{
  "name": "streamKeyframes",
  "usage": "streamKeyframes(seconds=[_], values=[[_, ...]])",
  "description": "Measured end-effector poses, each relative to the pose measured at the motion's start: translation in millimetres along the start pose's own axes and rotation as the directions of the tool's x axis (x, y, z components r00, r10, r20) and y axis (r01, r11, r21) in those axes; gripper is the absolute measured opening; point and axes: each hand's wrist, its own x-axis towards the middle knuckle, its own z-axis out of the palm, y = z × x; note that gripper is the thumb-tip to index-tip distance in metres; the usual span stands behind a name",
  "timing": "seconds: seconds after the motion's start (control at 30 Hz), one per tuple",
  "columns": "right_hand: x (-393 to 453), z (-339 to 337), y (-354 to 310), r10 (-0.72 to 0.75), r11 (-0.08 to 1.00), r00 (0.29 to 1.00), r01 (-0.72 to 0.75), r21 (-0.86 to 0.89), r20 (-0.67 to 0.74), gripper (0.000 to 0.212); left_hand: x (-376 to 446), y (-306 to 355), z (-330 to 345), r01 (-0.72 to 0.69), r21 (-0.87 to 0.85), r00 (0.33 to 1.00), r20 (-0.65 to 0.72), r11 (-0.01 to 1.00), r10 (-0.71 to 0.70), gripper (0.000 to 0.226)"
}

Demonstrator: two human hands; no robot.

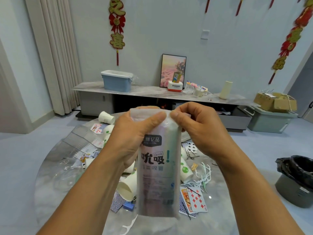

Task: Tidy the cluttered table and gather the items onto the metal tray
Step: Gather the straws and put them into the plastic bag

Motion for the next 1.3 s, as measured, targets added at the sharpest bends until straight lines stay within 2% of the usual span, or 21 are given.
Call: streamKeyframes(seconds=[0.03,0.1,0.17,0.27,0.4,0.5,0.6,0.67,0.8,0.87,0.93,1.0,1.13,1.3], values=[[0,3,0,-0.007,1.0,1.0,0.007,0.007,-0.004,0.012,-1,0,-1,0.001,-0.012,1.0,0.021,1.0,-0.001,0.025],[-1,9,1,0.024,0.99,1.0,-0.022,0.141,-0.012,0.009,-1,0,-1,-0.014,-0.046,1.0,-0.011,0.999,0.013,0.017],[-1,11,3,0.095,0.948,0.995,-0.092,0.304,0.007,0.011,-2,0,-1,-0.032,-0.073,0.996,-0.079,0.997,0.027,0.021],[0,13,6,0.148,0.891,0.989,-0.146,0.43,0.03,0.014,-1,-1,-3,-0.056,-0.079,0.987,-0.154,0.995,0.044,0.024],[-1,18,4,0.061,0.921,0.994,-0.022,0.389,-0.089,0.012,-3,4,-1,-0.061,-0.05,0.985,-0.163,0.997,0.052,0.025],[-1,14,0,0.005,0.951,0.996,0.025,0.308,-0.094,0.01,-6,14,-6,-0.059,0.137,0.987,-0.142,0.989,0.079,0.033],[-2,4,-3,-0.021,0.972,1.0,0.019,0.235,0.008,0.011,-12,31,-10,-0.123,0.504,0.978,-0.086,0.855,0.191,0.045],[-2,-2,-6,-0.053,0.984,0.996,0.041,0.171,0.066,0.014,-18,41,-7,-0.173,0.652,0.971,-0.015,0.738,0.24,0.035],[-4,-5,-16,-0.136,0.967,0.987,0.113,0.23,0.087,0.01,-27,51,4,-0.296,0.802,0.929,0.116,0.518,0.351,0.013],[-6,-1,-17,-0.175,0.969,0.984,0.167,0.179,0.025,0.01,-27,50,8,-0.3,0.873,0.908,0.138,0.383,0.396,0.018],[-6,4,-16,-0.21,0.973,0.977,0.213,0.09,-0.044,0.011,-25,47,13,-0.341,0.915,0.856,0.208,0.214,0.473,0.019],[-6,8,-15,-0.236,0.969,0.967,0.242,0.052,-0.092,0.013,-23,42,17,-0.383,0.918,0.802,0.273,0.107,0.532,0.021],[-5,10,-14,-0.262,0.963,0.954,0.268,0.021,-0.148,0.009,-16,34,7,-0.402,0.914,0.764,0.298,0.061,0.572,0.022],[-1,6,-13,-0.246,0.966,0.95,0.257,0.039,-0.19,0.008,-7,26,-18,-0.415,0.905,0.764,0.294,0.089,0.575,0.018]])
